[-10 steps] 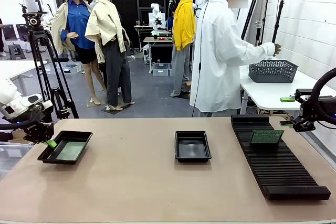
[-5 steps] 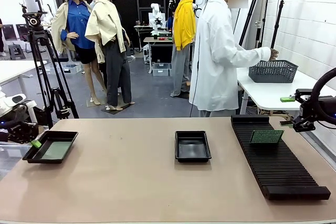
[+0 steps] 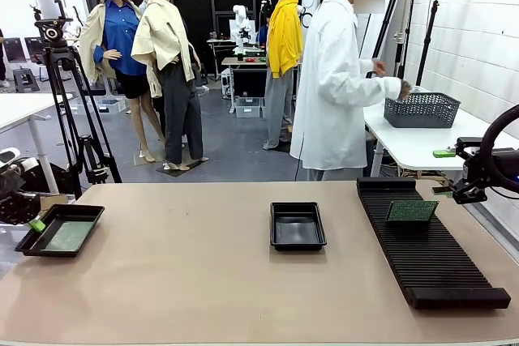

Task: Inspect and transfer BCBs to ESD trays.
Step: Pick up the ESD tray and place it on the left side of the table.

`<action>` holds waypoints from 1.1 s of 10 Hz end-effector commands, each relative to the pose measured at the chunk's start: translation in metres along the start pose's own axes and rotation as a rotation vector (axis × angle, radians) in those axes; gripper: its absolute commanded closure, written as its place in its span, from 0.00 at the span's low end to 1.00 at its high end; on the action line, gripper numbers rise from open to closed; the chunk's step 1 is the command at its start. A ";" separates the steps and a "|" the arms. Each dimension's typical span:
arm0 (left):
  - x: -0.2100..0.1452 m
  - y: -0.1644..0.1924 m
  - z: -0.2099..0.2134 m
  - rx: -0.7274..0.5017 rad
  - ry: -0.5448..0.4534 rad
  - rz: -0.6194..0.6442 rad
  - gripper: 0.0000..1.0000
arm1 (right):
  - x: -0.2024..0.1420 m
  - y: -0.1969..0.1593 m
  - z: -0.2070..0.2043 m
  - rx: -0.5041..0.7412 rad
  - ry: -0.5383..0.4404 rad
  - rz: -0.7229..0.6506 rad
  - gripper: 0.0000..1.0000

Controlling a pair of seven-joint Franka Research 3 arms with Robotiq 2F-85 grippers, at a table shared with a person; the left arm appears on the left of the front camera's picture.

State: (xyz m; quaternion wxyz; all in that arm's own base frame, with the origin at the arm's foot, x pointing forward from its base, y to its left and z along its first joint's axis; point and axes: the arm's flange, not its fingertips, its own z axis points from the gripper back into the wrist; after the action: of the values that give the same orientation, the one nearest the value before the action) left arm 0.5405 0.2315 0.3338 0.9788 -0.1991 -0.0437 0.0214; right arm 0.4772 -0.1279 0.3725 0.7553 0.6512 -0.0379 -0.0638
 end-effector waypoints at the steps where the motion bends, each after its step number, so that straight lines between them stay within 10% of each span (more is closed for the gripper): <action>1: 0.005 0.011 0.002 -0.016 0.005 -0.012 1.00 | -0.001 0.001 -0.001 0.000 -0.001 0.001 0.00; 5: 0.005 0.010 -0.001 -0.025 0.027 -0.021 0.95 | -0.001 0.001 -0.001 0.000 -0.001 0.001 0.00; 11: -0.005 -0.010 0.020 0.010 0.003 0.007 0.00 | -0.001 0.001 -0.001 0.000 -0.001 0.001 0.00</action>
State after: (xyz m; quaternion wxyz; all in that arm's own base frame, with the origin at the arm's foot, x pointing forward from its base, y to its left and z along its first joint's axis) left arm 0.5419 0.2353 0.3443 0.9779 -0.2032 -0.0454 0.0206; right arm 0.4772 -0.1278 0.3724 0.7553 0.6512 -0.0379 -0.0638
